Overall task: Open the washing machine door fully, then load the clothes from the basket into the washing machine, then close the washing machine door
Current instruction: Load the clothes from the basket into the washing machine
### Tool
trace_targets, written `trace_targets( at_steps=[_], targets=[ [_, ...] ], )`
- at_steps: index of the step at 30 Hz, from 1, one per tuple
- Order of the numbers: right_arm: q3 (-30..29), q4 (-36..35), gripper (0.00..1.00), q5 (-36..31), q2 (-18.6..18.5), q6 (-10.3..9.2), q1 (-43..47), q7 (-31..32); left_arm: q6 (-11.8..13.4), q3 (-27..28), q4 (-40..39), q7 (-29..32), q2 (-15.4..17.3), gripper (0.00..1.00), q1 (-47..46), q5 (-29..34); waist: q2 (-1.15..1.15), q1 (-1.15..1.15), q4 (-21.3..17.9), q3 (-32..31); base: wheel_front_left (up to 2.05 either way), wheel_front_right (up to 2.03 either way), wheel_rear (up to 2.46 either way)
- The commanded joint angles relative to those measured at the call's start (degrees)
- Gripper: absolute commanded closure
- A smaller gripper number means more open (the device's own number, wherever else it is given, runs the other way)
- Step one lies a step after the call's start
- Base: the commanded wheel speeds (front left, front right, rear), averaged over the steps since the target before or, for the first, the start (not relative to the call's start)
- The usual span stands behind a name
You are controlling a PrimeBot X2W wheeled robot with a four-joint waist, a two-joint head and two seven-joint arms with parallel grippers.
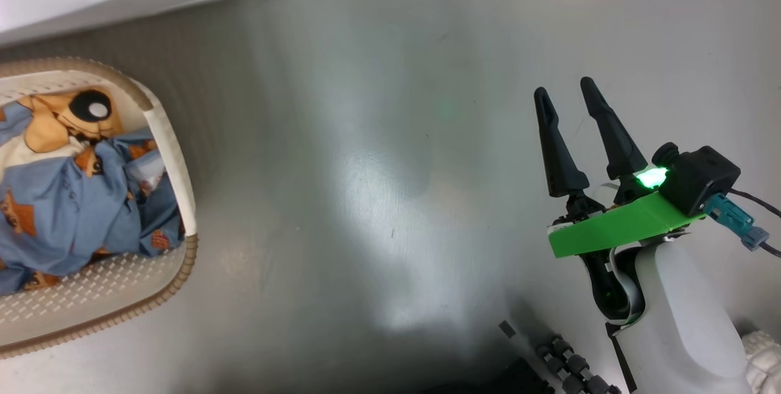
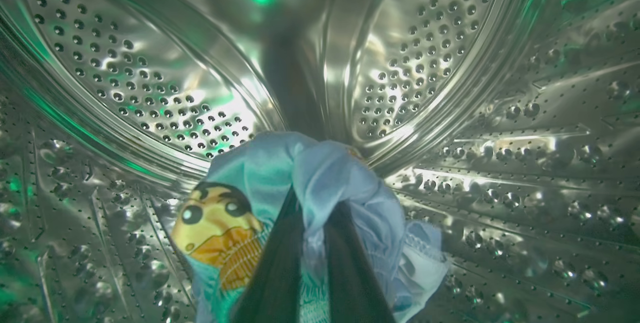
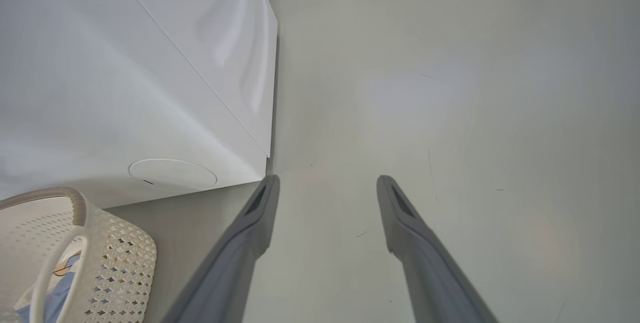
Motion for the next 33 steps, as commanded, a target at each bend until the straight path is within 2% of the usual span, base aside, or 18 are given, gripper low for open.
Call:
trace_targets(
  at_steps=[1,10,18,24,25,26,27,33],
  targets=[
    [1.11,-1.16,0.00,0.29,0.38,0.16,0.95,-0.27,-0.29,0.36,-1.12,-0.61,3.49,1.00,-0.97,-0.24,0.00,0.00,-0.40,0.97,0.00,0.00,0.00],
    [1.38,-1.18,0.00,0.45,0.38,0.16,0.34,-0.27,-0.50,-2.39,2.74,-2.96,5.02,1.00,-7.87,-0.28,0.00,0.00,-0.88,2.42,0.00,0.00,0.00],
    [2.21,-0.76,0.00,1.34,0.38,0.16,0.00,-0.27,-0.57,-3.43,8.27,3.95,5.24,1.00,-9.60,-3.61,0.00,0.00,-1.22,3.10,0.00,0.00,0.00],
    [1.73,-0.20,0.00,1.28,0.38,0.16,-0.09,-0.27,-0.60,-5.06,8.91,5.63,5.36,1.00,-10.00,-4.72,0.00,0.00,-0.88,2.50,0.00,0.00,0.00],
    [1.61,-0.20,0.00,1.22,0.38,0.16,-0.11,-0.27,-0.60,-5.09,8.97,5.33,5.19,0.73,-9.81,-4.85,0.00,0.00,-0.74,2.18,0.00,0.00,0.00],
    [1.54,-0.17,0.00,1.16,0.38,0.16,-0.10,-0.27,-0.39,-5.00,9.15,5.07,5.05,0.18,-9.51,-4.99,0.00,0.00,-0.62,1.84,0.00,0.00,0.00],
    [1.48,-0.15,0.00,1.08,0.38,0.16,-0.09,-0.27,-0.08,-4.80,9.39,4.86,4.83,0.00,-9.11,-5.25,0.00,0.00,-0.50,1.46,0.00,0.00,0.00],
    [0.86,-0.13,0.00,0.06,0.38,0.16,0.24,-0.27,0.64,-4.42,9.60,4.28,4.30,0.00,-5.68,-6.33,0.00,0.00,0.36,-1.11,0.00,0.00,0.00]
  ],
)
